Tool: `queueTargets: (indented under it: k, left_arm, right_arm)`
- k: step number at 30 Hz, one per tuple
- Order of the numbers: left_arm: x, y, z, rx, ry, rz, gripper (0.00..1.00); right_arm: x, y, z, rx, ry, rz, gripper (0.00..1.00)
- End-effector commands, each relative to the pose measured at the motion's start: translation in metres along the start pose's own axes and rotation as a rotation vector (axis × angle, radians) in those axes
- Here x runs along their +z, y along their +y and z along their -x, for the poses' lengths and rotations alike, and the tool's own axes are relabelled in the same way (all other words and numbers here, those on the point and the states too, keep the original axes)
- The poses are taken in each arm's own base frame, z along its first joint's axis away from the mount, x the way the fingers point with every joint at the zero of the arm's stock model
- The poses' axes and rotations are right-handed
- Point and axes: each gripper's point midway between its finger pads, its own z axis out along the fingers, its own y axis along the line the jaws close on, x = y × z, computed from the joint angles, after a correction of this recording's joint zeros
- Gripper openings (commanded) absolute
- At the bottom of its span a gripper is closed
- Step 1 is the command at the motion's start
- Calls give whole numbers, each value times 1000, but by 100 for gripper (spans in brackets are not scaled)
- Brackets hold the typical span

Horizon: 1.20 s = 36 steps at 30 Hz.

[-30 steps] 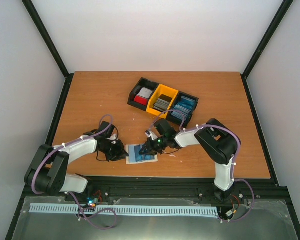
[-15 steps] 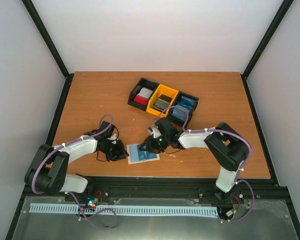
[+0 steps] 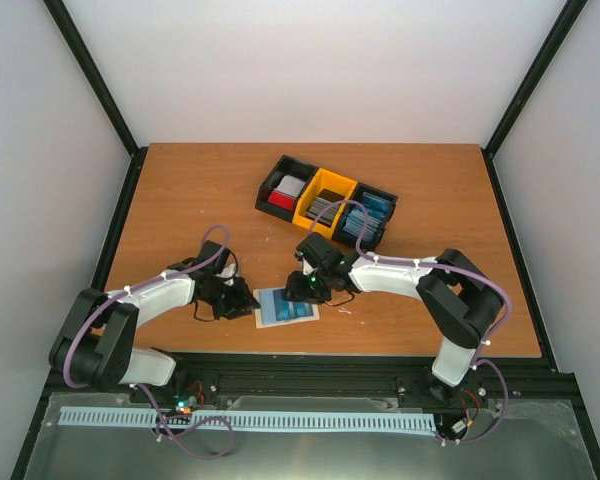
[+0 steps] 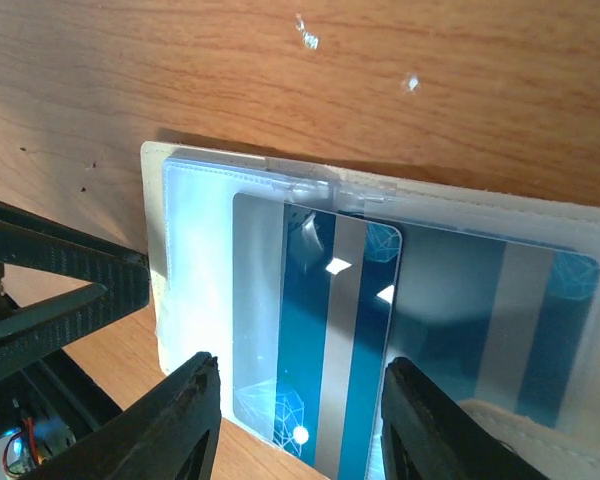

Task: Put the credit cards into the card holder
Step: Insert the credit card into the card holder.

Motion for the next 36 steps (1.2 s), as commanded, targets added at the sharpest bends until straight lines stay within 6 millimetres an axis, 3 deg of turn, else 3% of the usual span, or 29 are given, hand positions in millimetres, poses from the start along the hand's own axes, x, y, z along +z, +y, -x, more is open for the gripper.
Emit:
queueTargets:
  k: [1, 12, 27, 36]
  left_arm:
    - [0, -3, 7, 74, -34, -7, 29]
    - [7, 9, -2, 73, -13, 1, 23]
    - [10, 11, -6, 84, 1, -15, 20]
    - [9, 10, -3, 89, -15, -11, 20]
  right_arm:
    - [13, -6, -7, -17, 20, -77, 44]
    - [24, -5, -18, -41, 16, -178, 46]
    - [39, 27, -19, -30, 17, 25, 46]
    - [19, 25, -7, -102, -51, -79, 49]
